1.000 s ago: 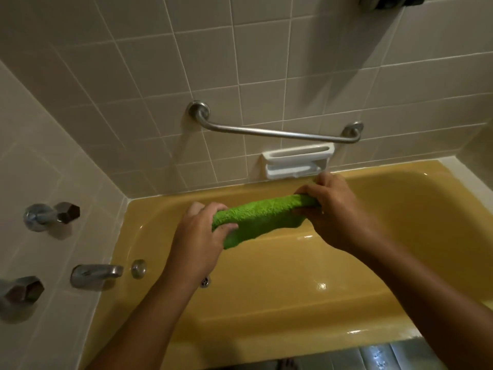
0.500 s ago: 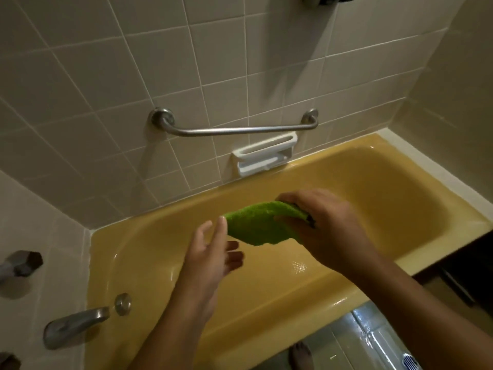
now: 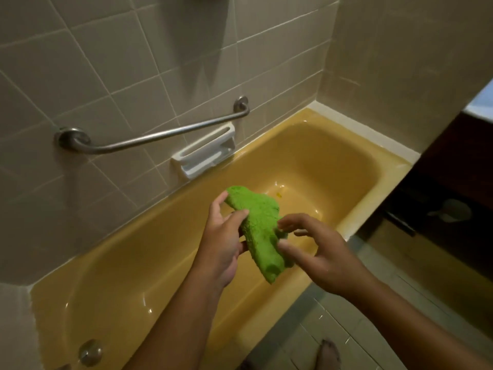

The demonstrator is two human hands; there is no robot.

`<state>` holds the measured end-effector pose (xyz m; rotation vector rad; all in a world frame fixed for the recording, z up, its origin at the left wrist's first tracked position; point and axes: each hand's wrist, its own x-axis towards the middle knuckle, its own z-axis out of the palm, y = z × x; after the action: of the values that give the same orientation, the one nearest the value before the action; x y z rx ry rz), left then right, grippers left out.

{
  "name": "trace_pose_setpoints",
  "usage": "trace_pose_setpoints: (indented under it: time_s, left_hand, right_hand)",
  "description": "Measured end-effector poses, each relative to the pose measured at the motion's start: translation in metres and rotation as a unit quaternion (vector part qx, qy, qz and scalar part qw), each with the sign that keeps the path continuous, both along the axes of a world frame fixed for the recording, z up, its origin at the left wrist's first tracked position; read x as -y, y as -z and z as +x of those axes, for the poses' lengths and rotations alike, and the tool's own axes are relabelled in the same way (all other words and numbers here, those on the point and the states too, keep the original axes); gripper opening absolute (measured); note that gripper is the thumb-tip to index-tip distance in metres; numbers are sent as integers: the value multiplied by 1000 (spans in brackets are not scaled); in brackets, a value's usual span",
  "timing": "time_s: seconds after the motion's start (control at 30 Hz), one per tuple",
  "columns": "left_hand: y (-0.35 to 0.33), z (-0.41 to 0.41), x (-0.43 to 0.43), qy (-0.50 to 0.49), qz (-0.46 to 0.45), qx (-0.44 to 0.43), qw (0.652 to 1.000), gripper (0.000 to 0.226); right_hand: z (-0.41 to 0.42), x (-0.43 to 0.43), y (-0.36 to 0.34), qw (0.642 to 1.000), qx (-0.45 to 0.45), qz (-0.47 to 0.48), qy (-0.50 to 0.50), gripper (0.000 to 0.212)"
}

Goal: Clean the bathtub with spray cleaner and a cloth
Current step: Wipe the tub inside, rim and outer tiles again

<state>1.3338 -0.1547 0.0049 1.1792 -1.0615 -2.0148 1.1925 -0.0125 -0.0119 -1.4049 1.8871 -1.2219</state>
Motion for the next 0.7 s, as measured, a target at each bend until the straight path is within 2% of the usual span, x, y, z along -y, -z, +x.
trace_pose_setpoints:
  time_s: [0.07, 0.2, 0.33, 0.43, 0.57, 0.7]
  left_hand:
    - [-4, -23, -8, 49, -31, -3, 998, 58]
    - [-14, -79, -31, 150, -84, -33, 985, 65]
    - [-17, -144, -58, 198, -131, -28, 971, 74]
    - [-17, -189, -79, 225, -159, -13, 961, 76]
    - [-22, -241, -101, 253, -165, -17, 953, 74]
    - [-27, -284, -109, 303, -180, -22, 935, 84]
  right_hand:
    - [-16, -4, -2, 992, 89, -8, 92, 38]
    - [-59, -18, -14, 955, 252, 3, 158, 33]
    - [-111, -46, -22, 926, 324, -35, 189, 35]
    - [-149, -71, -22, 932, 309, -42, 184, 40]
    - [-201, -106, -20, 960, 246, -18, 133, 60]
    - [-249, -124, -14, 979, 145, 34, 137, 79]
